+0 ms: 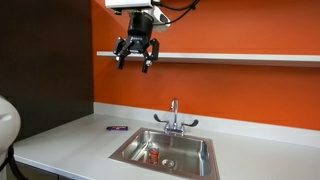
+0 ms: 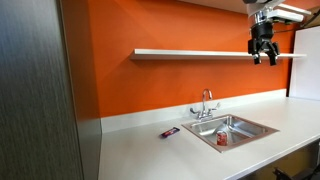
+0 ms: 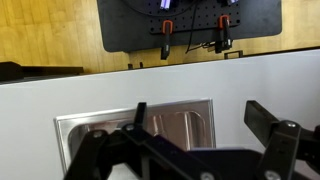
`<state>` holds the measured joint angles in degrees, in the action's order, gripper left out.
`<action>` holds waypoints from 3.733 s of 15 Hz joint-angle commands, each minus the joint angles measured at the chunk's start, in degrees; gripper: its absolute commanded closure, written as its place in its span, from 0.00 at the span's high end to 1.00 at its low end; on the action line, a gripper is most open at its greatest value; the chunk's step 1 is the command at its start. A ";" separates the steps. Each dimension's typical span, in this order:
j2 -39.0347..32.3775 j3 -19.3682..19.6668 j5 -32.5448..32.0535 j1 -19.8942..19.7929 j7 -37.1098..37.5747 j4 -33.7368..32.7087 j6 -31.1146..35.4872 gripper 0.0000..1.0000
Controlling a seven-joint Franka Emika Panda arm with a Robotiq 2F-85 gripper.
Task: Take the red can out of the sink and place it on the left side of the counter.
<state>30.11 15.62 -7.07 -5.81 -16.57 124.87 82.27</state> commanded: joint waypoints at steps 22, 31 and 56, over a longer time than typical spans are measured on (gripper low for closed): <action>-5.34 -2.58 3.24 1.07 -1.24 15.41 30.61 1.00; -17.50 -2.80 3.75 0.93 -1.65 16.28 41.29 1.00; -49.71 -6.94 11.55 -5.79 -6.89 -0.38 51.69 1.00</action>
<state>-16.23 11.02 2.97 -9.14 -21.48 127.64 132.86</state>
